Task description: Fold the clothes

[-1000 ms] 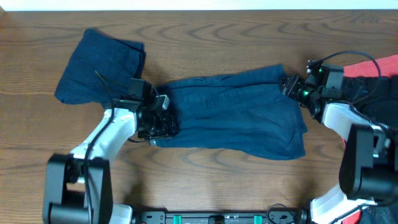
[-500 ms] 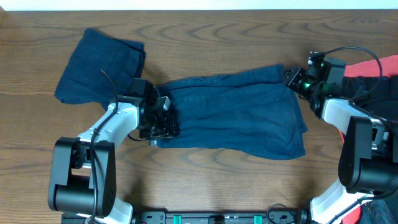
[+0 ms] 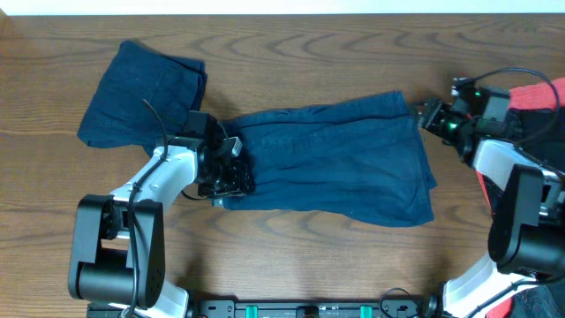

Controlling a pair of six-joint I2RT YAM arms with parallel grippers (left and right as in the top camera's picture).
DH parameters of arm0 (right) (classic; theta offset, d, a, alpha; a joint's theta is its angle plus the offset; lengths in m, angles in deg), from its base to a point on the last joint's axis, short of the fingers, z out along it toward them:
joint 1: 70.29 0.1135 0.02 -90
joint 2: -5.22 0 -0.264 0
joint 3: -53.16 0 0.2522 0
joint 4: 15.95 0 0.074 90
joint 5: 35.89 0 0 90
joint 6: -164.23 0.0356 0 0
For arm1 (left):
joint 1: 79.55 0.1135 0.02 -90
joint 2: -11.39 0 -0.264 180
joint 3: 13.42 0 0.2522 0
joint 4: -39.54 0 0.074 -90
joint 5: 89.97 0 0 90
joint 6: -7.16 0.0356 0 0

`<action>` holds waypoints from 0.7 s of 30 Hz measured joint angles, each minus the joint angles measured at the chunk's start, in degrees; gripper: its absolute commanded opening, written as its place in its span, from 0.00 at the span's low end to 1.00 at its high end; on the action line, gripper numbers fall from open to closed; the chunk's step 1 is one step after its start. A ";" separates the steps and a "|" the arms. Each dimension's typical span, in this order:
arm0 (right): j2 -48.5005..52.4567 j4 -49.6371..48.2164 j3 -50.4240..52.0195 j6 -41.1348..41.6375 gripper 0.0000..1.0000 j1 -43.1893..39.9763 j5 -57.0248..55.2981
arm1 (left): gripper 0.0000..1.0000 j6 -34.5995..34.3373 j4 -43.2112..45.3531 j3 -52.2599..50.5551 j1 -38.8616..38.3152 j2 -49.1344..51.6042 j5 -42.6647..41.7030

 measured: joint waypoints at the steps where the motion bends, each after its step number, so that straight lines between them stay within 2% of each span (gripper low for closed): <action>1: 0.00 0.85 -0.07 -0.35 0.54 -0.81 0.55 | 0.54 0.00 0.00 0.00 0.00 0.00 0.00; 10: 0.00 5.68 -0.09 -2.69 0.45 2.43 1.75 | 0.55 0.00 0.00 0.00 0.00 -0.15 -0.02; 13: 0.22 5.44 -0.11 -3.23 0.37 5.05 0.72 | 0.55 0.00 -0.04 -0.04 -0.02 -0.52 -0.02; 19: 4.24 3.82 -0.28 -3.28 0.03 8.11 -0.04 | 0.56 0.02 -0.70 -0.85 -0.13 -3.21 0.46; 21: 4.72 1.51 -0.24 -2.45 0.01 8.11 0.72 | 0.56 0.02 -0.94 -0.87 -0.13 -4.48 0.66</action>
